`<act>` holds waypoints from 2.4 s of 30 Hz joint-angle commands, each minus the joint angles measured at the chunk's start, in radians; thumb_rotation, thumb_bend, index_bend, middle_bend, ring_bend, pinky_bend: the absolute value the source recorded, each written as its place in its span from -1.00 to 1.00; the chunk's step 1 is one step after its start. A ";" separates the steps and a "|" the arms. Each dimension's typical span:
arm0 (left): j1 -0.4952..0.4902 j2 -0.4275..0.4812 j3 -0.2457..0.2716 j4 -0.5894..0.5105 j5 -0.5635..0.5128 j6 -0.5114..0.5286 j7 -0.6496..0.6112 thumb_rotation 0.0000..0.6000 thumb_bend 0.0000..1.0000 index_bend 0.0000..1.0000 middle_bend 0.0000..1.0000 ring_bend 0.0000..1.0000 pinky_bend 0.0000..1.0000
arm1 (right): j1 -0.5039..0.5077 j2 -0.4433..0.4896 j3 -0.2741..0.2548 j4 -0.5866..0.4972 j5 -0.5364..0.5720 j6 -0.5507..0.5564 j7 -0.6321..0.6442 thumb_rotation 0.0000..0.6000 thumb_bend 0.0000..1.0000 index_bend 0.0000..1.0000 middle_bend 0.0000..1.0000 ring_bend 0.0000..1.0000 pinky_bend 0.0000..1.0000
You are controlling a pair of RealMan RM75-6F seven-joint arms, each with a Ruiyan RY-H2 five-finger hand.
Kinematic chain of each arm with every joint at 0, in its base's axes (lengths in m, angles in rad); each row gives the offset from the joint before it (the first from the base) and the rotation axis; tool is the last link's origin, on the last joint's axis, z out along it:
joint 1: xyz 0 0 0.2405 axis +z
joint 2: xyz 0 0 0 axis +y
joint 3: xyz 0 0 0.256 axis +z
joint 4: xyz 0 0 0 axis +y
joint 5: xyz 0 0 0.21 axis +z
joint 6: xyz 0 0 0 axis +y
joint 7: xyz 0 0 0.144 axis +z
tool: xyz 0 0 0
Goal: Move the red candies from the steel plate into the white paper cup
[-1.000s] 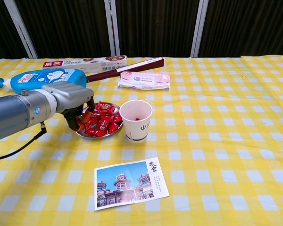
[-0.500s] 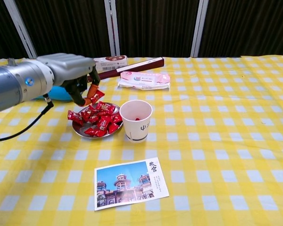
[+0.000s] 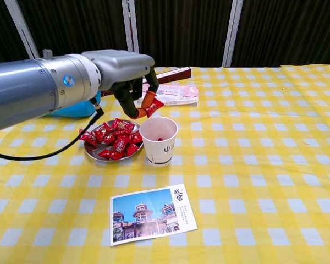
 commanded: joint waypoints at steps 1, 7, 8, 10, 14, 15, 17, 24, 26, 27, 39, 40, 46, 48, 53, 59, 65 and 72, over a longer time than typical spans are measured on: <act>-0.019 -0.034 0.009 0.021 -0.020 -0.001 0.021 1.00 -0.10 0.23 0.86 0.97 0.94 | 0.000 0.001 -0.001 0.001 -0.003 0.000 0.002 1.00 -0.23 -1.00 -1.00 -1.00 -1.00; -0.037 -0.075 0.012 0.057 -0.055 -0.009 0.029 1.00 -0.37 0.04 0.82 0.96 0.94 | 0.000 0.002 -0.002 0.001 -0.009 0.003 0.006 1.00 -0.22 -1.00 -1.00 -1.00 -1.00; -0.038 -0.080 0.011 0.061 -0.057 -0.008 0.028 1.00 -0.41 0.01 0.81 0.96 0.94 | 0.000 0.002 -0.002 0.001 -0.009 0.004 0.007 1.00 -0.22 -1.00 -1.00 -1.00 -1.00; -0.039 -0.084 0.008 0.065 -0.055 -0.005 0.021 1.00 -0.45 -0.03 0.81 0.96 0.94 | 0.000 0.003 -0.002 0.001 -0.009 0.004 0.007 1.00 -0.22 -1.00 -1.00 -1.00 -1.00; -0.030 -0.072 0.001 0.056 -0.031 0.010 -0.004 1.00 -0.47 -0.11 0.79 0.96 0.94 | -0.001 0.003 -0.002 0.001 -0.011 0.005 0.008 1.00 -0.22 -1.00 -1.00 -1.00 -1.00; -0.024 -0.064 -0.004 0.050 -0.021 0.017 -0.017 1.00 -0.47 -0.12 0.78 0.95 0.94 | -0.001 0.003 -0.003 0.001 -0.012 0.006 0.008 1.00 -0.23 -1.00 -1.00 -1.00 -1.00; -0.012 -0.044 -0.013 0.037 -0.004 0.030 -0.042 1.00 -0.48 -0.14 0.77 0.94 0.94 | -0.001 0.002 -0.003 0.002 -0.014 0.007 0.006 1.00 -0.22 -1.00 -1.00 -1.00 -1.00; 0.027 0.023 -0.005 0.048 -0.014 0.054 -0.058 1.00 -0.52 -0.20 0.74 0.92 0.94 | -0.001 -0.009 -0.003 0.017 -0.026 0.019 -0.018 1.00 -0.23 -1.00 -1.00 -1.00 -1.00; 0.036 0.036 0.002 0.060 -0.033 0.048 -0.059 1.00 -0.58 -0.21 0.74 0.92 0.93 | -0.001 -0.010 -0.002 0.018 -0.024 0.019 -0.018 1.00 -0.23 -1.00 -1.00 -1.00 -1.00; 0.039 0.041 0.007 0.068 -0.042 0.043 -0.056 1.00 -0.63 -0.22 0.74 0.92 0.93 | -0.001 -0.009 -0.002 0.017 -0.023 0.018 -0.017 1.00 -0.23 -1.00 -1.00 -1.00 -1.00; 0.028 0.011 0.077 0.156 -0.182 -0.036 0.036 1.00 -0.69 -0.23 0.76 0.92 0.93 | 0.002 -0.010 -0.002 0.016 -0.016 0.010 -0.019 1.00 -0.23 -1.00 -1.00 -1.00 -1.00; 0.025 0.005 0.080 0.162 -0.183 -0.043 0.038 1.00 -0.69 -0.22 0.76 0.92 0.93 | 0.002 -0.009 -0.002 0.015 -0.015 0.009 -0.019 1.00 -0.23 -1.00 -1.00 -1.00 -1.00; 0.010 -0.041 0.085 0.202 -0.184 -0.054 0.048 1.00 -0.64 -0.19 0.77 0.92 0.93 | 0.002 -0.008 -0.001 0.014 -0.013 0.009 -0.014 1.00 -0.22 -1.00 -1.00 -1.00 -1.00; 0.006 -0.060 0.079 0.220 -0.186 -0.056 0.045 1.00 -0.63 -0.19 0.77 0.92 0.93 | 0.002 -0.007 -0.001 0.013 -0.013 0.008 -0.013 1.00 -0.22 -1.00 -1.00 -1.00 -1.00; -0.013 -0.113 0.074 0.280 -0.201 -0.078 0.054 1.00 -0.61 -0.19 0.78 0.92 0.93 | 0.002 -0.004 -0.001 0.011 -0.012 0.007 -0.005 1.00 -0.23 -1.00 -1.00 -1.00 -1.00; -0.014 -0.148 0.071 0.318 -0.186 -0.089 0.037 1.00 -0.37 -0.01 0.80 0.93 0.93 | 0.002 -0.001 -0.002 0.010 -0.012 0.004 0.001 1.00 -0.23 -1.00 -1.00 -1.00 -1.00; 0.002 -0.129 0.077 0.300 -0.137 -0.073 0.016 1.00 -0.18 0.29 0.84 0.94 0.94 | 0.003 0.000 -0.001 0.008 -0.009 0.003 0.004 1.00 -0.23 -1.00 -1.00 -1.00 -1.00; 0.028 -0.051 0.065 0.227 -0.109 -0.035 -0.003 1.00 -0.16 0.31 0.84 0.94 0.94 | 0.000 -0.001 -0.003 0.005 -0.011 0.007 0.000 1.00 -0.23 -1.00 -1.00 -1.00 -1.00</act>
